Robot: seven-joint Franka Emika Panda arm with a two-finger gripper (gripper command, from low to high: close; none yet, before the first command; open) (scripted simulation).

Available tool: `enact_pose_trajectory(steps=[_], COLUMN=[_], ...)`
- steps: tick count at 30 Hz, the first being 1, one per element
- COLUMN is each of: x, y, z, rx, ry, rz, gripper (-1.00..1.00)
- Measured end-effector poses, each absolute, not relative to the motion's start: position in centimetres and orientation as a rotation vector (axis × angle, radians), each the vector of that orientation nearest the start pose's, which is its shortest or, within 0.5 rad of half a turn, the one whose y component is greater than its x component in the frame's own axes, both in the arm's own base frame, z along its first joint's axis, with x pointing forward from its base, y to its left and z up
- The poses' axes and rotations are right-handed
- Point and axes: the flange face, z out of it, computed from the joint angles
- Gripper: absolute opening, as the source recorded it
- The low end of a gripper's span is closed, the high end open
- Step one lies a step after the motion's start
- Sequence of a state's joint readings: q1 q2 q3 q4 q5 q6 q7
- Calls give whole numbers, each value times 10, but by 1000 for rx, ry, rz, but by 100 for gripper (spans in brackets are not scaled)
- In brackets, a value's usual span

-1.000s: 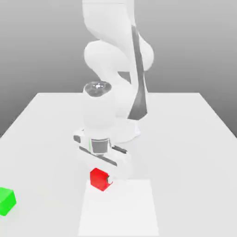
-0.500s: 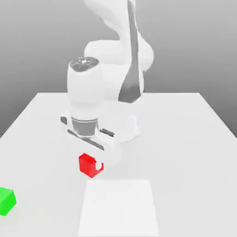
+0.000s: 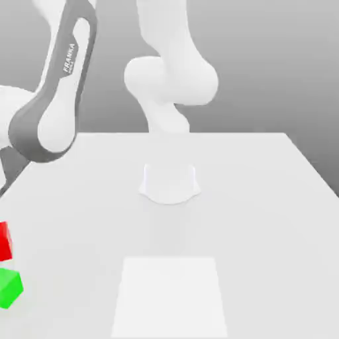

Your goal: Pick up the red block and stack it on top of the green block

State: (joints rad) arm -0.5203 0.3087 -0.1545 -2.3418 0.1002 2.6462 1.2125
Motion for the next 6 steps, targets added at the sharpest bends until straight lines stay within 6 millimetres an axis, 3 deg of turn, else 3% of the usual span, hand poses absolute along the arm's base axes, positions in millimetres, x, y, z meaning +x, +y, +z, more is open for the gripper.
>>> enact_pose_trajectory(steps=[1, 6], x=[400, 400], y=[-327, -327], z=[191, 191], rx=[-1736, -1736], ry=[2617, 2617], rz=[-1, -1], gripper=[100, 100])
